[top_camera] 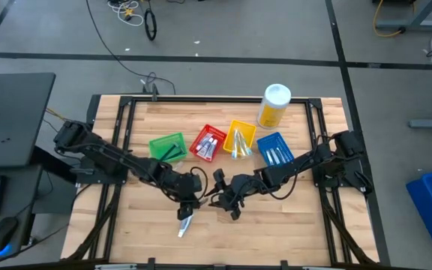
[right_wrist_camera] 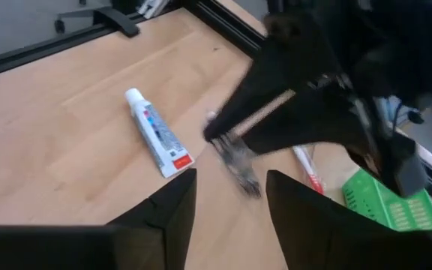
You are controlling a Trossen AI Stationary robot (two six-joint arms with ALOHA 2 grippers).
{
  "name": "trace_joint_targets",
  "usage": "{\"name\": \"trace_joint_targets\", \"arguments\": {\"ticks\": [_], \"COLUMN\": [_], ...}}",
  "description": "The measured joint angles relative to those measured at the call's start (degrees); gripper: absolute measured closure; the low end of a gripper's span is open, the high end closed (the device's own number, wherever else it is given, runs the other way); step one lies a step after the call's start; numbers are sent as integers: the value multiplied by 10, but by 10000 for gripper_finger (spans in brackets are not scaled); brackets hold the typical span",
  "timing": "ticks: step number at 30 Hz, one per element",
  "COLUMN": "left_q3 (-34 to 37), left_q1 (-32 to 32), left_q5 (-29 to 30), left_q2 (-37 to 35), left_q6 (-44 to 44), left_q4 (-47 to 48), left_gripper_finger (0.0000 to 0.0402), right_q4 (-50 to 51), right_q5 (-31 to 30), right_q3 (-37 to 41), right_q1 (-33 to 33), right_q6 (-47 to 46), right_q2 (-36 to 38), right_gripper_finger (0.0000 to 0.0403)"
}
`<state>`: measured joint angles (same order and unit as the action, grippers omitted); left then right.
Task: Pick & Place Travel size toiletries
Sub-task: Put the silver nail cutter into the blue bin
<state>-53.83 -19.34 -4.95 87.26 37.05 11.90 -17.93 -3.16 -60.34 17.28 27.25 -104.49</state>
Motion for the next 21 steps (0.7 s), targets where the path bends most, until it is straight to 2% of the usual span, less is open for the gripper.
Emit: {"name": "trace_joint_targets", "arguments": {"ticks": [6, 13, 18, 21], "left_q3": [0, -1, -1, -1], "left_q1": [28, 48, 62, 68], "left_q5": [-23, -55, -68, -83], "left_q2": [0, 0, 0, 0], "left_q6": [-3, -74, -68, -65], "left_q4": [0, -40, -38, -38], "left_gripper_finger": [328, 332, 327, 326], "right_q4": [1, 3, 2, 1], "right_q5": [22, 34, 41, 46], "right_q3": [0, 0, 0, 0], "right_q1": [-8, -12, -14, -16], "right_q6": [7, 7, 9, 9], "right_q2": [0, 0, 0, 0], "right_gripper_finger": [248, 291, 325, 331]}}
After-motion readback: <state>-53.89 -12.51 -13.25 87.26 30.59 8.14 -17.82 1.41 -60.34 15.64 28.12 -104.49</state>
